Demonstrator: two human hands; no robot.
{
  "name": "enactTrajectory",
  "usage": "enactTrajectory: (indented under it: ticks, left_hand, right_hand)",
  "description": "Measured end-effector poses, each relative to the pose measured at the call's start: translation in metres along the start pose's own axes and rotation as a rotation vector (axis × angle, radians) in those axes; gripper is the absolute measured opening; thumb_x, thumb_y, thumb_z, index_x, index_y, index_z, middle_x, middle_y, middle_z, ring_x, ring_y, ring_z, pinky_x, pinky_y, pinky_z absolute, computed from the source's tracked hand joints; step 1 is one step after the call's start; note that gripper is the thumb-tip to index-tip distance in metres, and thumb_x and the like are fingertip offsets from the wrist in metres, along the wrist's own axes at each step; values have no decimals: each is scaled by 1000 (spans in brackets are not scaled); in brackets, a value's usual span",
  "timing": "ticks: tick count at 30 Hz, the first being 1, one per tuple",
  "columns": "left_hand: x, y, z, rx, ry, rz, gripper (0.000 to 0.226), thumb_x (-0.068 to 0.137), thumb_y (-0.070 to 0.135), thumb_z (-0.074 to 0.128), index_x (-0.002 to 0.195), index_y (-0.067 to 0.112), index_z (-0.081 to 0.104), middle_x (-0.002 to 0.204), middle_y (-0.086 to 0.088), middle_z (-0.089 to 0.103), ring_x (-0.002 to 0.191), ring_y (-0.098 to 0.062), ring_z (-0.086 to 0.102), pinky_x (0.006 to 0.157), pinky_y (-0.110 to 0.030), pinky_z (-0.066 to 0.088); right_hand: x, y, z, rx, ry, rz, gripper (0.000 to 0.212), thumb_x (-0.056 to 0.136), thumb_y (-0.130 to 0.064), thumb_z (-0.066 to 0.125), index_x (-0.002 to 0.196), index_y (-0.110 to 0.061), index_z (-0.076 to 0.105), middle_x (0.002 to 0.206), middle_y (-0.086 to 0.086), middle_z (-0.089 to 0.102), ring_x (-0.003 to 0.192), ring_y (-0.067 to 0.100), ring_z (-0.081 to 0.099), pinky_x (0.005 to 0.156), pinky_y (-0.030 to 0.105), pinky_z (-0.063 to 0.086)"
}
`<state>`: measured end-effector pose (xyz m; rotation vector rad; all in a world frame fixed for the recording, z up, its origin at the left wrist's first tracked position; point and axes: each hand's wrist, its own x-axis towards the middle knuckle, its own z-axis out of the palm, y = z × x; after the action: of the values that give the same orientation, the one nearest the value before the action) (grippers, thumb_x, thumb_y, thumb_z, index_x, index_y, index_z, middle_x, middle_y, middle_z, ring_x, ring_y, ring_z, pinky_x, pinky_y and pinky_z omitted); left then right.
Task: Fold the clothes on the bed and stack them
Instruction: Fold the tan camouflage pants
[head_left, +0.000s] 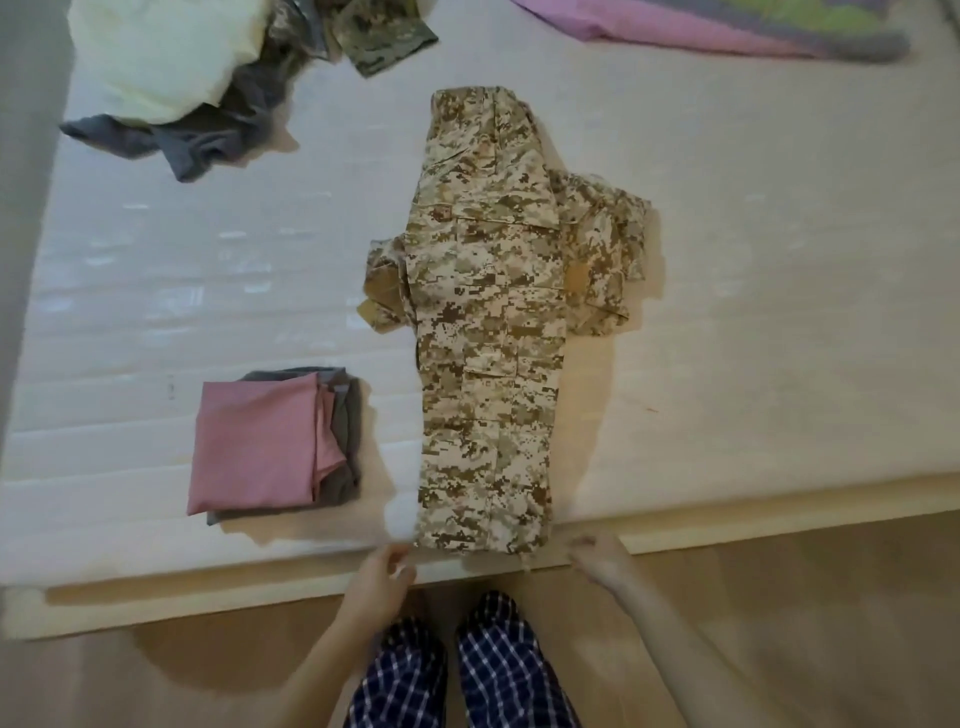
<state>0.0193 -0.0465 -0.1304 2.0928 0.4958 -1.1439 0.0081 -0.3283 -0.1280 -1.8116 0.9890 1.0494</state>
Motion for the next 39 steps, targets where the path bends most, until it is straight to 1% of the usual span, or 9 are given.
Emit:
enactTrajectory:
  ticks: [5, 9, 14, 20, 26, 30, 32, 36, 39]
  left_hand:
    - [104, 59, -19, -136, 196, 129, 45, 92, 23, 60, 134, 10, 47, 134, -6, 52, 111, -16, 52, 82, -23, 46]
    - [152, 96, -19, -333, 160, 97, 58, 89, 31, 63, 138, 13, 37, 130, -6, 54, 109, -19, 56, 83, -32, 52]
    - [118, 117, -4, -231, 260, 182, 15, 91, 37, 59, 98, 26, 52, 89, 12, 63, 84, -5, 63, 58, -14, 45]
    - [41, 158, 33, -445, 328, 423, 7, 90, 40, 58, 87, 36, 53, 78, 14, 62, 71, 0, 58, 60, -17, 50]
    - [16, 168, 32, -589, 44, 475, 14, 96, 41, 46, 101, 32, 56, 94, 16, 64, 88, 5, 59, 75, -16, 48]
    - [12, 181, 20, -900, -138, 480, 3, 89, 32, 56, 87, 32, 59, 86, 13, 68, 86, -6, 66, 72, -20, 54]
    - [22, 172, 13, -1044, -172, 424, 15, 86, 17, 61, 80, 27, 51, 75, 5, 68, 76, -15, 67, 66, -25, 55]
    - [45, 109, 10, -923, -115, 121, 21, 91, 7, 58, 106, 17, 47, 72, -1, 73, 68, -16, 70, 56, -26, 54]
    - [59, 55, 14, -573, -213, -63, 36, 92, 16, 60, 124, 15, 45, 89, -3, 72, 79, -18, 69, 74, -31, 56]
  right_hand:
    - [85, -90, -20, 205, 173, -245, 49, 88, -23, 63, 132, -8, 46, 125, 8, 56, 96, 12, 53, 81, 22, 42]
    - [126, -121, -26, 221, 207, -273, 72, 83, -35, 69, 141, -7, 36, 137, 6, 48, 121, 24, 49, 95, 30, 41]
    - [134, -96, -33, 443, 6, -243, 40, 84, -28, 68, 119, -11, 58, 121, 6, 64, 94, 13, 64, 73, 22, 51]
    - [122, -68, -48, 832, -48, -98, 60, 82, -35, 69, 133, -9, 49, 125, 12, 61, 116, 28, 57, 102, 48, 43]
    - [93, -66, -37, 470, 191, -283, 25, 90, -21, 62, 107, -3, 61, 99, 12, 68, 102, 31, 62, 78, 36, 53]
    - [78, -66, -58, 887, 101, -240, 15, 92, -17, 56, 95, -3, 62, 101, 18, 69, 92, 25, 68, 76, 35, 58]
    - [72, -64, -68, 977, 77, -282, 14, 88, -21, 59, 94, -8, 61, 97, 14, 71, 86, 22, 70, 66, 34, 60]
    - [74, -50, -54, 587, 1, -221, 39, 79, -35, 69, 110, -13, 62, 105, 7, 72, 94, 21, 69, 67, 30, 57]
    - [85, -38, -34, 162, -97, -135, 64, 82, -41, 68, 138, -23, 44, 127, -2, 59, 113, 18, 57, 80, 27, 50]
